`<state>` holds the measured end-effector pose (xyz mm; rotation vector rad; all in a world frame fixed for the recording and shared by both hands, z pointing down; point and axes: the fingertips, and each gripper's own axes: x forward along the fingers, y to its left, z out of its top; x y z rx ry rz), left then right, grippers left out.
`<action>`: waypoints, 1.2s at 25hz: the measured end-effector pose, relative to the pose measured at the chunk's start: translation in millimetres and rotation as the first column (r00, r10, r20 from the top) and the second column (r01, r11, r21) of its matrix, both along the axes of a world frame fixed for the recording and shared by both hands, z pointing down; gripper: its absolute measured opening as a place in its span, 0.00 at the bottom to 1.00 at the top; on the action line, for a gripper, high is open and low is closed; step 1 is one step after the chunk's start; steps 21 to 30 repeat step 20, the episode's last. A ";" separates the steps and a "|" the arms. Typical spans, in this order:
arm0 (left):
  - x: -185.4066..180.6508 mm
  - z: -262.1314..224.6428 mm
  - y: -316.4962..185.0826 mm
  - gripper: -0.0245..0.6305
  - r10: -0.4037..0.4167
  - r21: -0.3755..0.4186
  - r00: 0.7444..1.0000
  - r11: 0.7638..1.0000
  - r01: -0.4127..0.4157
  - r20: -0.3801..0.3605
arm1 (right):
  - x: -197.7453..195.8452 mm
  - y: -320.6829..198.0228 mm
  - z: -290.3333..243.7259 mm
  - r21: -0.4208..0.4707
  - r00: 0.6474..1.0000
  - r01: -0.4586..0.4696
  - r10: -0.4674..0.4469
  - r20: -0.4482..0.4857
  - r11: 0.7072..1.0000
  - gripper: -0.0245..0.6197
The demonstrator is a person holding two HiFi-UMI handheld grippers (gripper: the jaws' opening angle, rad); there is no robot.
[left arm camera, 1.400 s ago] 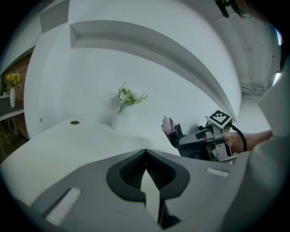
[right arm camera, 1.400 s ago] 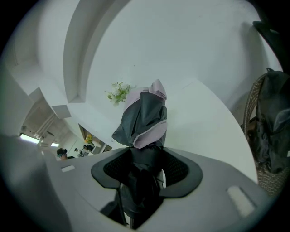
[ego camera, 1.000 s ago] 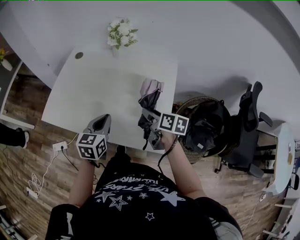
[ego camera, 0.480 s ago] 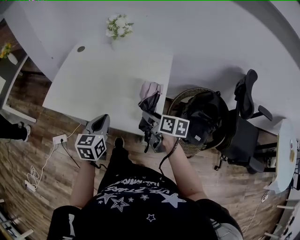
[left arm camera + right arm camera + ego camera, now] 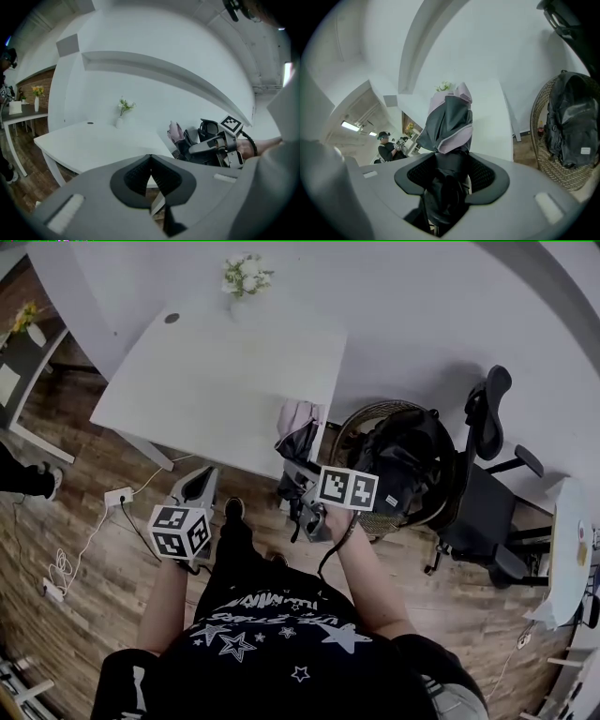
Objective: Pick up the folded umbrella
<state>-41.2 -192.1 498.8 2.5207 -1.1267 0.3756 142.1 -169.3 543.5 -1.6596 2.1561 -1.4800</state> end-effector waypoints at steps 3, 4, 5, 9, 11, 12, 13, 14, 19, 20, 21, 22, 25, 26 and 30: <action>-8.9 3.1 15.9 0.04 -0.020 -0.004 1.000 1.000 0.020 0.000 | -10.3 12.6 2.2 0.002 1.000 0.017 -0.017 0.008 1.000 0.40; -11.0 3.7 20.4 0.04 -0.026 -0.004 1.000 1.000 0.026 0.000 | -13.3 16.8 3.1 0.001 1.000 0.025 -0.025 0.008 1.000 0.40; -12.3 4.0 24.6 0.04 -0.030 -0.004 1.000 1.000 0.030 -0.001 | -15.6 20.9 4.2 0.000 0.999 0.033 -0.033 0.008 0.999 0.40; -19.2 4.2 35.8 0.04 -0.050 0.002 0.999 0.999 0.050 -0.009 | -23.1 30.9 8.3 -0.004 0.999 0.053 -0.053 0.006 0.999 0.40; -23.7 4.1 38.9 0.04 -0.058 0.005 0.998 0.998 0.058 -0.013 | -26.9 32.2 9.0 -0.003 0.998 0.059 -0.059 0.003 0.998 0.40; -25.7 4.1 40.2 0.04 -0.061 0.005 0.998 0.998 0.061 -0.015 | -28.7 32.6 8.6 -0.002 0.998 0.062 -0.062 0.001 0.998 0.40; -27.7 4.2 41.4 0.04 -0.065 0.004 0.998 0.998 0.065 -0.016 | -30.4 32.9 7.8 -0.001 0.998 0.065 -0.065 -0.001 0.998 0.40; -29.7 4.4 42.4 0.04 -0.068 0.003 0.998 0.998 0.068 -0.017 | -32.2 33.3 6.8 0.001 0.998 0.069 -0.069 -0.003 0.998 0.40; -37.2 5.5 46.5 0.04 -0.076 0.002 0.997 0.997 0.076 -0.019 | -40.5 36.3 2.4 0.011 0.997 0.080 -0.080 -0.009 0.997 0.40; -38.0 5.6 47.0 0.04 -0.076 0.002 0.997 0.997 0.076 -0.020 | -41.7 36.9 1.7 0.013 0.997 0.082 -0.082 -0.011 0.997 0.40; -38.0 5.6 47.0 0.04 -0.076 0.002 0.997 0.997 0.076 -0.020 | -41.7 36.9 1.7 0.013 0.997 0.082 -0.082 -0.011 0.997 0.40; -38.0 5.6 47.0 0.04 -0.076 0.002 0.997 0.997 0.076 -0.020 | -41.7 36.9 1.7 0.013 0.997 0.082 -0.082 -0.011 0.997 0.40; -38.0 5.6 47.0 0.04 -0.076 0.002 0.997 0.997 0.076 -0.020 | -41.7 36.9 1.7 0.013 0.997 0.082 -0.082 -0.011 0.997 0.40; -38.0 5.6 47.0 0.04 -0.076 0.002 0.997 0.997 0.076 -0.020 | -41.7 36.9 1.7 0.013 0.997 0.082 -0.082 -0.011 0.997 0.40; -38.0 5.6 47.0 0.04 -0.076 0.002 0.997 0.997 0.076 -0.020 | -41.7 36.9 1.7 0.013 0.997 0.082 -0.082 -0.011 0.997 0.40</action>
